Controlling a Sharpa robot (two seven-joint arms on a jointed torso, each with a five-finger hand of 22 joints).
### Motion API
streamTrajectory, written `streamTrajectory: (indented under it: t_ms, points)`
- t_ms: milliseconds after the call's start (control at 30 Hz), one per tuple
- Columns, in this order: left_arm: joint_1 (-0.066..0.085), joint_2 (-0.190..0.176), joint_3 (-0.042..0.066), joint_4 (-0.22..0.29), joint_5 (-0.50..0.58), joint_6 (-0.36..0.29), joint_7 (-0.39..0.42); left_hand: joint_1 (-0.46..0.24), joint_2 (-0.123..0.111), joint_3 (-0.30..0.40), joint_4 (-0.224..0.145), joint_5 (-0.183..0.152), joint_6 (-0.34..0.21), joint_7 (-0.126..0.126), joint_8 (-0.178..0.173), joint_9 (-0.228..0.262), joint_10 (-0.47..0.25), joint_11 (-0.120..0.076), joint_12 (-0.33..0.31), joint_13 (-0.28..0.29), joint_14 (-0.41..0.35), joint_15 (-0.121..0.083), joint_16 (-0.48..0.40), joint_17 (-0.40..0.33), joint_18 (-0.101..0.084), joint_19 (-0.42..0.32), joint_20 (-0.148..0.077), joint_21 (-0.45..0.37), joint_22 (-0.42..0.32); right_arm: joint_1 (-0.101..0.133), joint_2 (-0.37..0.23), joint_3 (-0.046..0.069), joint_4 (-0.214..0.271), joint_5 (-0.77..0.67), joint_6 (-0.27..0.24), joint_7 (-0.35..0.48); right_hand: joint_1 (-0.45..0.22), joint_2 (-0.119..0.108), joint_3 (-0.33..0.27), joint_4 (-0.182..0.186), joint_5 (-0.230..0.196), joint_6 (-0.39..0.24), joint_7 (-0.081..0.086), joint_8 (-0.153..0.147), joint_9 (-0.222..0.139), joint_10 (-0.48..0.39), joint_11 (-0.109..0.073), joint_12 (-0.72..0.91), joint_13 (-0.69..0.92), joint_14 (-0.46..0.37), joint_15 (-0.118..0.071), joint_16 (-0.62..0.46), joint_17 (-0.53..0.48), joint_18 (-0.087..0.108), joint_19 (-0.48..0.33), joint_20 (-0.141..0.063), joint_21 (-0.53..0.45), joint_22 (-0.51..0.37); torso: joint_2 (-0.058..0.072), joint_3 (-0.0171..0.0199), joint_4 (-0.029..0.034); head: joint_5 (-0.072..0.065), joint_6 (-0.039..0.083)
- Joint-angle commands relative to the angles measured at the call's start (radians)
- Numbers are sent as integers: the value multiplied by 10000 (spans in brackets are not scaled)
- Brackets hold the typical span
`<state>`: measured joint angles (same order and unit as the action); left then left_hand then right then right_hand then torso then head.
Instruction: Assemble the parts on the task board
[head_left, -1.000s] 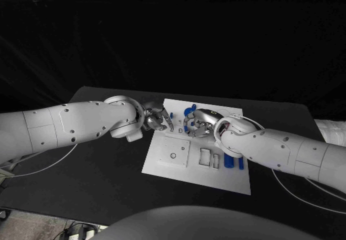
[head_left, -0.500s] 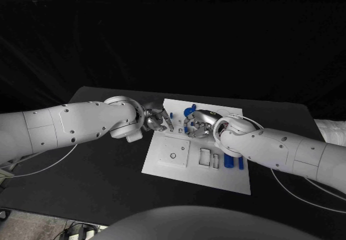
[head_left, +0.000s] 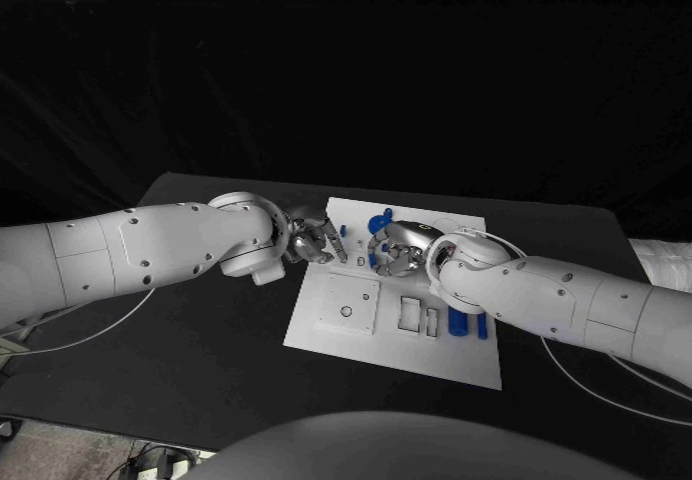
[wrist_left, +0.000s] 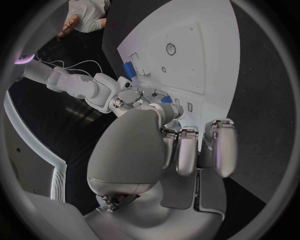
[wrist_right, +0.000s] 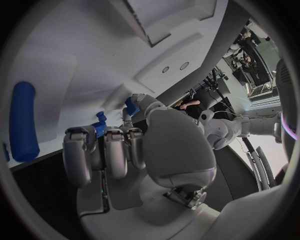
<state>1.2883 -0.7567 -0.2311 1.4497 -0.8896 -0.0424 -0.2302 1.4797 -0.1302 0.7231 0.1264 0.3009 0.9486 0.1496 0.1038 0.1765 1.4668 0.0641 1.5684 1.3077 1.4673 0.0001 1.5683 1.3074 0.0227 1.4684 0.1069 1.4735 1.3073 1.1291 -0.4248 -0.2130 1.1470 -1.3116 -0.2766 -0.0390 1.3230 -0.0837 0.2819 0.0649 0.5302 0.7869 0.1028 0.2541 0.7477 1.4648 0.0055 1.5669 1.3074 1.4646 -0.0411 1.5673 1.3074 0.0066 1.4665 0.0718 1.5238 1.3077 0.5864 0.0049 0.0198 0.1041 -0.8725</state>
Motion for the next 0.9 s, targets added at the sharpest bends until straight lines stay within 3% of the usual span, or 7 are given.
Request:
streamTrajectory:
  t_ms: [33,167,300,433,667,767,900]
  points:
    - [-3,14,6,21,3,229,-64,-87,-23,-22,-15,-31,75,-22,36,9,1040,-14,24,2631,1035,30,25,2633,44,441,38,-50,2277,-7,15,-1,-13,-132,296,-67,-33,-97,54,-27,-109,-101,-22,-94,-78,1060,89,39,2634,1062,65,35,2634,100,559,65,-44,2412,-1,0,3,0,-1]
    - [-4,-5,6,30,7,259,-119,-87,-23,-22,-15,-31,75,-22,36,9,1040,-14,24,2631,1035,30,25,2633,44,441,38,-50,2277,-7,17,-1,-25,-159,392,-85,-129,-139,6,-19,-946,-351,-8,-492,-538,1060,112,39,2634,1062,79,35,2634,109,530,89,-77,2399,1,2,1,2,-1]
    - [-4,-20,6,33,8,271,-158,-87,-22,-22,-15,-31,75,-22,36,9,1040,-14,24,2631,1035,30,25,2633,45,441,38,-51,2276,-7,14,-1,-31,-182,388,-65,-207,-150,-142,15,-1953,-1079,-4,-1176,-1153,1060,133,39,2634,1062,95,35,2634,123,488,116,-125,2381,0,1,-3,18,-1]
    - [-4,-22,6,36,8,291,-183,-96,-10,-34,-20,-52,71,-23,43,7,1040,-16,24,2631,1035,28,25,2633,47,434,36,-62,2272,-7,-1,-1,-22,-192,317,-20,-247,-119,-416,48,-2740,-1464,-56,-1615,-1691,1060,64,39,2634,1062,76,35,2634,129,478,88,-140,2377,3,-1,-1,9,-1]
    - [-4,-37,6,48,8,285,-200,-100,-9,-41,-25,-59,64,-23,44,4,1040,-17,24,2631,1035,27,25,2633,46,436,35,-58,2274,-6,-82,-1,59,-216,-127,160,-285,-136,-621,89,-3094,-1525,-124,-1732,-1937,1060,31,39,2634,1062,44,35,2634,138,451,64,-172,2364,4,2,5,-6,-1]
    - [-4,-57,6,57,9,241,-187,-277,8,-226,84,-137,42,-11,76,-4,1040,-5,24,2631,1035,40,25,2633,48,426,43,-76,2268,5,-147,-1,110,-188,-527,360,-360,-129,-823,199,-3483,-1525,-136,-1777,-2111,1060,17,39,2634,1062,27,35,2634,143,435,47,-192,2357,-1,3,-2,-4,-1]
    - [-2,-78,6,72,10,113,-123,-1133,141,-1738,800,211,45,-80,238,33,1040,-43,24,2631,1035,56,25,2633,50,413,79,-106,2257,137,-309,14,295,59,-1159,767,-547,-137,-1163,490,-3953,-1336,-125,-1725,-2305,1060,23,39,2634,1062,27,35,2634,146,428,39,-206,2353,-4,1,-4,-34,-1]
